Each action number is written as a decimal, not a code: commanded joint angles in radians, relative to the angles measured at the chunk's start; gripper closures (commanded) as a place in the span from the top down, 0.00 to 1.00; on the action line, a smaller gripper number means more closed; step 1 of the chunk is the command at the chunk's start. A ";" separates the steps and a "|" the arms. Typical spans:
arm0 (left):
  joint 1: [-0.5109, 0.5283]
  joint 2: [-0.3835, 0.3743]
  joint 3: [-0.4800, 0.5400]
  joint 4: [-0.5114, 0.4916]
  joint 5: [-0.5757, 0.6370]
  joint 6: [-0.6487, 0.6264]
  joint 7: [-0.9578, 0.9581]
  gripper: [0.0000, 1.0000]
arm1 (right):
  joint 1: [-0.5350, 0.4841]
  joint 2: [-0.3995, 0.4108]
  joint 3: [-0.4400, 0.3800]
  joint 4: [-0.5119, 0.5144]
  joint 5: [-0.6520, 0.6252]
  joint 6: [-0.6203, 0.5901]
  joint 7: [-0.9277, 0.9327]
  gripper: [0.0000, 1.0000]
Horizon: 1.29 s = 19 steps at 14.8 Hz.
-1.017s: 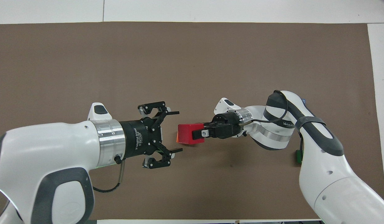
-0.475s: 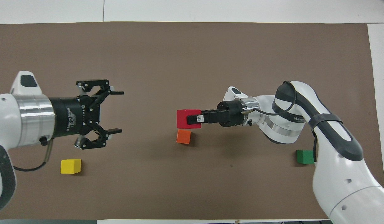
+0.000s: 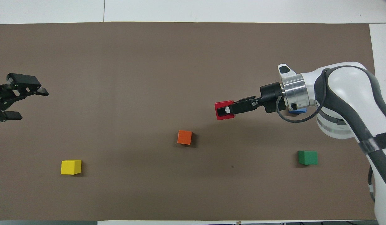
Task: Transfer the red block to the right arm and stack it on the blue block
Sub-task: 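Carry the red block with the right gripper over the blue block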
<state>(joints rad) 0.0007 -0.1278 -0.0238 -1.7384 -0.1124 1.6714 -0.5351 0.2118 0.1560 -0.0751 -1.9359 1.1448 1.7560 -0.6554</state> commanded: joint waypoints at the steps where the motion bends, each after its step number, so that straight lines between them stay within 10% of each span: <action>1: 0.027 0.066 0.002 0.128 0.129 -0.131 0.211 1.00 | -0.032 -0.010 0.008 0.096 -0.269 0.028 0.143 0.00; 6: 0.025 0.129 0.004 0.281 0.201 -0.294 0.365 1.00 | -0.058 -0.012 0.006 0.193 -0.763 0.061 0.298 0.00; 11: 0.022 0.020 0.004 0.079 0.198 -0.256 0.371 1.00 | -0.072 -0.015 0.008 0.175 -1.083 0.129 0.551 0.00; 19: -0.036 0.059 0.058 0.131 0.197 -0.234 0.425 1.00 | -0.124 0.014 0.006 -0.040 -1.178 0.410 0.685 0.00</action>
<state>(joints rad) -0.0145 -0.0627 0.0250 -1.6040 0.0594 1.4145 -0.1268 0.1122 0.1752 -0.0802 -1.9513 0.0074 2.1423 -0.0068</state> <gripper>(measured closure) 0.000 0.436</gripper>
